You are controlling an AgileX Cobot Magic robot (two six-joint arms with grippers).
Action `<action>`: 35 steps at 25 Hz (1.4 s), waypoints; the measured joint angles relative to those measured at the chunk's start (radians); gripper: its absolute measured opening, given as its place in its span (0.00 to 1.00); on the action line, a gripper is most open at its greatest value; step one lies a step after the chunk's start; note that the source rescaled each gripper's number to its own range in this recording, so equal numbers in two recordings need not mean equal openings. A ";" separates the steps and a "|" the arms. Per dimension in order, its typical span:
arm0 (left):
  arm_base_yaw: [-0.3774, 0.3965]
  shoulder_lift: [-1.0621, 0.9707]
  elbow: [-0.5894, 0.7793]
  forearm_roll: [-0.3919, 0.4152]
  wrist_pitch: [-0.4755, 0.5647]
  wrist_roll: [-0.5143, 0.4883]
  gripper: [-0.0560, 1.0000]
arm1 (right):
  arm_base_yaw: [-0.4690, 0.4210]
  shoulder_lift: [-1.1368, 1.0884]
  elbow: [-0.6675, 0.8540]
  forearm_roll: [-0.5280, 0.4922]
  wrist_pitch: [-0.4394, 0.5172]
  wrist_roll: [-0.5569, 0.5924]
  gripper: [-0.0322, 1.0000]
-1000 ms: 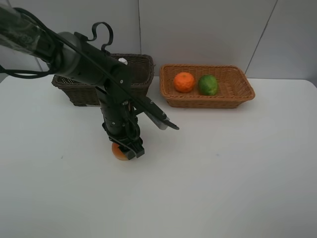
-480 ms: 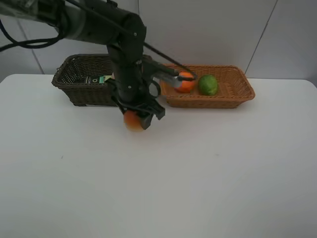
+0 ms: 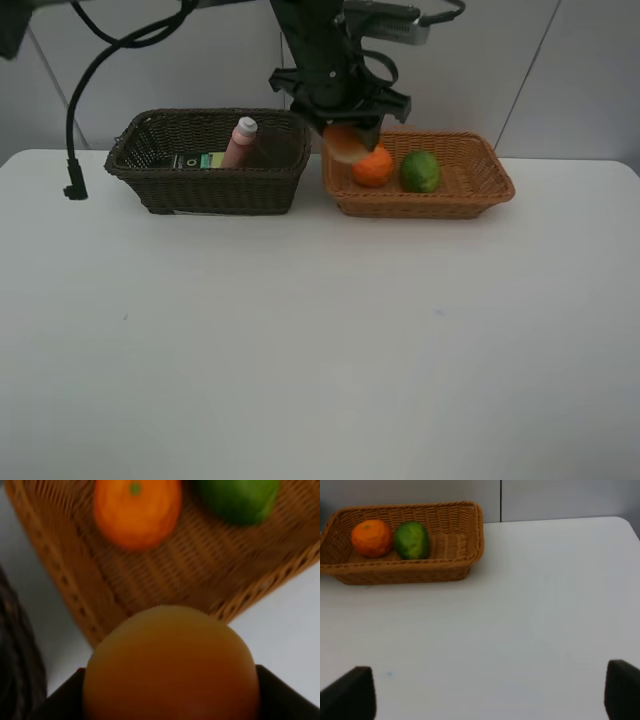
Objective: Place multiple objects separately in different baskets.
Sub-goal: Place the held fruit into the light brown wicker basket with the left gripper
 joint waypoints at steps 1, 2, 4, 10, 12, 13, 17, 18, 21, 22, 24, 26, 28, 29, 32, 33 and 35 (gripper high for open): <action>-0.005 0.015 -0.012 0.000 -0.041 0.000 0.76 | 0.000 0.000 0.000 0.000 0.000 0.000 1.00; -0.007 0.026 -0.020 0.000 -0.077 0.000 0.76 | 0.000 0.000 0.000 0.000 0.000 0.000 1.00; -0.013 0.042 -0.021 0.000 -0.164 0.000 0.76 | 0.000 0.000 0.000 0.000 0.000 0.000 1.00; -0.013 0.108 -0.022 0.002 -0.345 0.001 0.76 | 0.000 0.000 0.000 0.000 0.000 0.000 1.00; -0.013 0.135 -0.020 0.003 -0.383 0.003 0.76 | 0.000 0.000 0.000 0.000 0.000 0.000 1.00; -0.013 0.149 -0.020 0.003 -0.399 0.004 0.76 | 0.000 0.000 0.000 0.000 0.000 0.000 1.00; -0.013 0.194 -0.019 0.003 -0.427 0.005 0.76 | 0.000 0.000 0.000 0.000 0.000 0.000 1.00; -0.013 0.203 -0.019 0.003 -0.428 0.008 0.76 | 0.000 0.000 0.000 0.000 0.000 0.000 1.00; -0.013 0.225 -0.018 0.003 -0.432 0.009 0.76 | 0.000 0.000 0.000 0.000 0.000 0.000 1.00; -0.013 0.230 -0.018 0.003 -0.432 0.009 0.76 | 0.000 0.000 0.000 0.000 0.000 0.000 1.00; -0.013 0.239 -0.017 0.003 -0.431 0.010 0.76 | 0.000 0.000 0.000 0.000 0.000 0.000 1.00; -0.013 0.242 -0.015 0.003 -0.421 0.011 0.76 | 0.000 0.000 0.000 0.000 0.000 0.000 1.00; -0.013 0.243 -0.015 0.003 -0.411 0.011 0.76 | 0.000 0.000 0.000 0.000 0.000 0.000 1.00; -0.013 0.243 -0.015 0.003 -0.403 0.011 0.76 | 0.000 0.000 0.000 0.000 0.000 0.000 1.00; -0.013 0.243 -0.015 0.003 -0.390 0.012 0.76 | 0.000 0.000 0.000 -0.001 0.000 0.000 1.00; -0.013 0.243 -0.015 0.003 -0.390 0.012 0.76 | 0.000 0.000 0.000 -0.001 0.000 0.000 1.00; -0.013 0.243 -0.015 0.003 -0.388 0.013 0.78 | 0.000 0.000 0.000 -0.001 0.000 0.000 1.00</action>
